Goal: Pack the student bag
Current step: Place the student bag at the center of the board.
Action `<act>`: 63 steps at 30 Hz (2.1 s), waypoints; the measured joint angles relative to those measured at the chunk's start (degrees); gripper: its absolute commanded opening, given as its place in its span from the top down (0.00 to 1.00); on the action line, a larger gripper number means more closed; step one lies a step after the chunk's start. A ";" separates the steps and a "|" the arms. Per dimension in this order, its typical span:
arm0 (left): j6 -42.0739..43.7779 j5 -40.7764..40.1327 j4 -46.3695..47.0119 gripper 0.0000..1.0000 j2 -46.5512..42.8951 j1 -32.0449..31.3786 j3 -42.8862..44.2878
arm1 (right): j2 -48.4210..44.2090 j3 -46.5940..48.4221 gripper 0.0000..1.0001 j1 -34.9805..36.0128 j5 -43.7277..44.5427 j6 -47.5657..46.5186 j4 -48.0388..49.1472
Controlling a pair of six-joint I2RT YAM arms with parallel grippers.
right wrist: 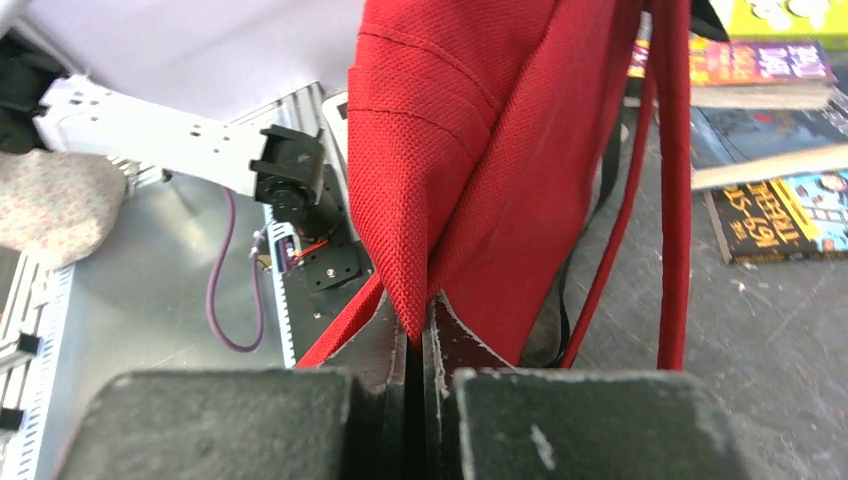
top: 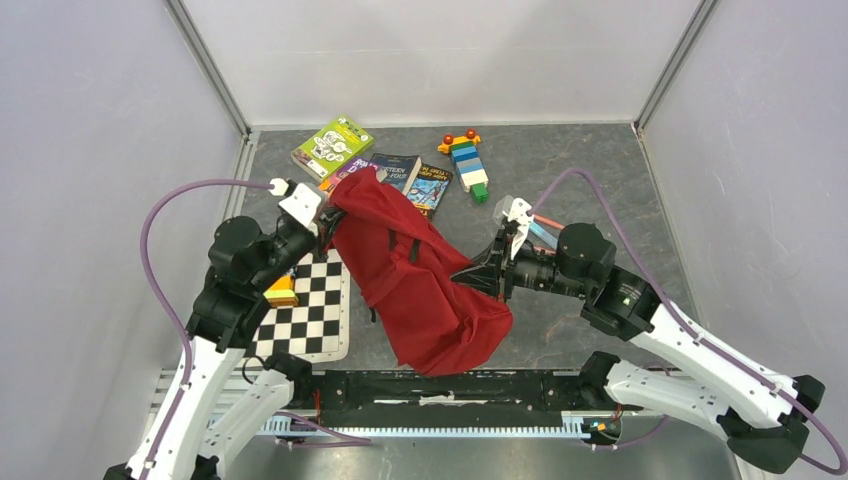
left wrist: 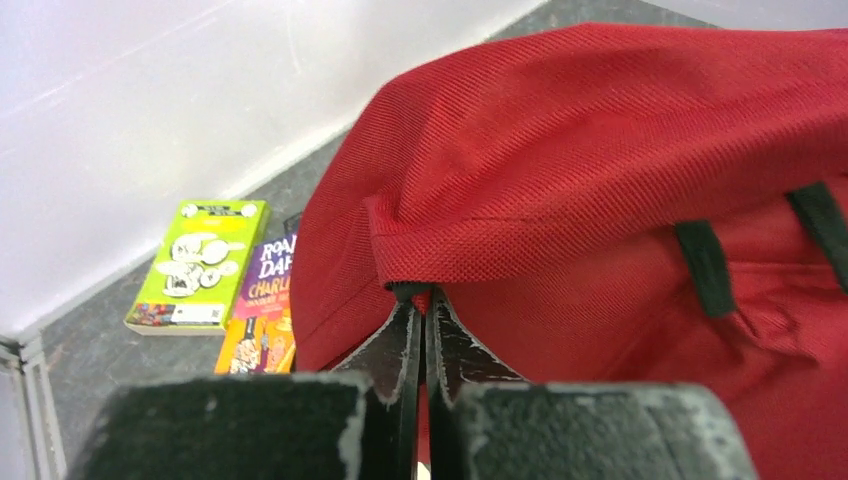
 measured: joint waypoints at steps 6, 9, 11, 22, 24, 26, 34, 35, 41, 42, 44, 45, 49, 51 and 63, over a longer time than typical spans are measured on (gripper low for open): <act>-3.21 2.49 -8.96 0.98 1.90 0.35 4.33 | 3.13 -0.42 1.00 0.04 9.49 5.16 -1.92; -6.29 3.48 -15.04 0.98 4.11 0.37 9.81 | 5.03 -0.81 1.00 -0.42 13.16 9.35 -1.44; -8.94 3.61 -20.17 0.98 5.60 0.37 14.38 | 5.68 -1.25 1.00 -1.01 14.38 11.96 -1.03; -20.65 1.27 -26.58 0.98 18.69 0.35 16.90 | 12.22 -6.91 0.53 -4.17 21.05 18.95 -0.59; -20.94 -0.11 -25.55 0.92 23.02 0.37 15.54 | 12.55 -7.67 0.33 -4.26 24.41 18.25 -2.05; -20.96 -1.03 -25.24 0.57 26.29 0.35 14.80 | 12.46 -7.87 0.18 -4.35 27.54 17.62 -3.63; -19.23 -2.51 -20.02 0.03 30.58 0.17 14.78 | 8.22 -7.56 0.02 -4.42 39.47 11.69 -8.57; -18.69 -2.58 -18.47 0.02 30.32 -0.07 14.78 | 7.13 -7.52 0.02 -4.42 40.85 10.86 -9.09; -18.14 0.24 -6.21 0.06 26.21 -3.13 11.76 | 1.70 -7.54 0.02 -4.42 46.27 7.93 -8.74; -18.71 1.29 -4.35 0.08 26.73 -3.85 11.56 | 1.62 -7.58 0.02 -4.42 46.53 7.87 -8.41; -20.02 2.19 -1.97 0.13 29.51 -4.92 11.63 | 1.90 -8.09 0.02 -4.42 46.53 8.11 -7.61; -20.83 2.21 -1.25 0.15 31.36 -5.44 11.74 | 2.10 -8.76 0.02 -4.42 46.34 8.72 -6.82; -25.05 1.62 -0.15 0.24 42.03 -7.30 11.69 | 2.58 -12.96 0.04 -4.42 44.30 11.67 -3.50; -27.23 -0.55 0.11 0.27 46.14 -8.66 11.02 | 3.30 -14.80 0.04 -4.42 42.66 13.25 -2.05; -34.03 -14.82 5.35 0.52 56.85 -15.15 10.12 | 5.95 -15.39 0.06 -4.42 39.08 12.70 0.28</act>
